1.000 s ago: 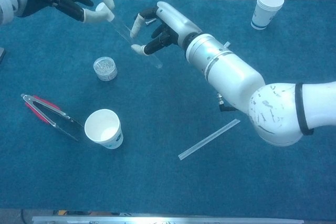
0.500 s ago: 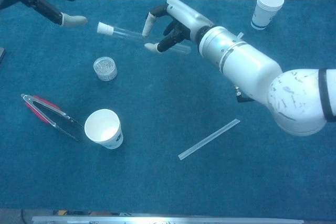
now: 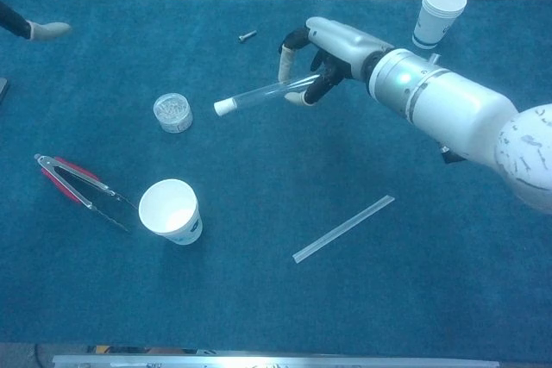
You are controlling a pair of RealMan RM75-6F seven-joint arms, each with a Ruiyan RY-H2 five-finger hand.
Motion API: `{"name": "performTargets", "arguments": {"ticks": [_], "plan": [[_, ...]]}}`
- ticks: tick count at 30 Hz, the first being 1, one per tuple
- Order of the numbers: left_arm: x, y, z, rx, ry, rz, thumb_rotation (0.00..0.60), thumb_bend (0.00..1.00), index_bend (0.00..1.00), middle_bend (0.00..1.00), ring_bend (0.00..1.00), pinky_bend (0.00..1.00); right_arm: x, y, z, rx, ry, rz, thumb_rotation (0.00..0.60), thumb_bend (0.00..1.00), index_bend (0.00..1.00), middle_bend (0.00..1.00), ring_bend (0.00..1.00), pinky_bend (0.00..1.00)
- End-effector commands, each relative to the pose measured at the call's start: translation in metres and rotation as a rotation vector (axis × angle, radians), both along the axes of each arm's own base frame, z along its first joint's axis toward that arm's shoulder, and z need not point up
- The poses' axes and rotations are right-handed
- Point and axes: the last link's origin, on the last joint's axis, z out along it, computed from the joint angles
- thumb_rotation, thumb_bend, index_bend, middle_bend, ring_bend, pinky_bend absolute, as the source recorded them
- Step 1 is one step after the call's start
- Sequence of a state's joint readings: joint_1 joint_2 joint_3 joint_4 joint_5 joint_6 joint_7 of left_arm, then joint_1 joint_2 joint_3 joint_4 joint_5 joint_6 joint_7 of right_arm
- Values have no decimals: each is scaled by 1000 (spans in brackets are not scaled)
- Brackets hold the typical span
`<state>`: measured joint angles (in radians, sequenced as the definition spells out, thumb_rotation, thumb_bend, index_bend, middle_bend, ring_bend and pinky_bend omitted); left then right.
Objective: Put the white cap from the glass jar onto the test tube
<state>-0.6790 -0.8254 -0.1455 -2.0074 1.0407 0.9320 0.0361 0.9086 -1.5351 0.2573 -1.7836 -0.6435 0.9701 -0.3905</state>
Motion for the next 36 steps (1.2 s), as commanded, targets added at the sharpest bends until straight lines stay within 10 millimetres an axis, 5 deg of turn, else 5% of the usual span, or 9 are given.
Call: {"name": "performTargets", "arguments": {"ticks": [1, 21, 30, 36], "plan": [[-18, -3, 4, 45, 44, -13, 600, 322, 157, 28, 0, 24, -9, 2, -8, -2, 24, 3, 600, 261, 644, 215, 87, 288], [-47, -15, 21, 129, 38, -9, 600, 322, 165, 28, 0, 24, -33, 11, -69, -65, 169, 146, 600, 261, 645, 215, 87, 290], [-52, -19, 21, 133, 25, -6, 600, 322, 165, 28, 0, 24, -40, 14, -72, -84, 194, 183, 600, 260, 637, 188, 87, 289], [-52, -21, 17, 124, 19, -11, 600, 322, 165, 28, 0, 24, -47, 16, -71, -76, 225, 183, 600, 262, 506, 155, 76, 273]]}}
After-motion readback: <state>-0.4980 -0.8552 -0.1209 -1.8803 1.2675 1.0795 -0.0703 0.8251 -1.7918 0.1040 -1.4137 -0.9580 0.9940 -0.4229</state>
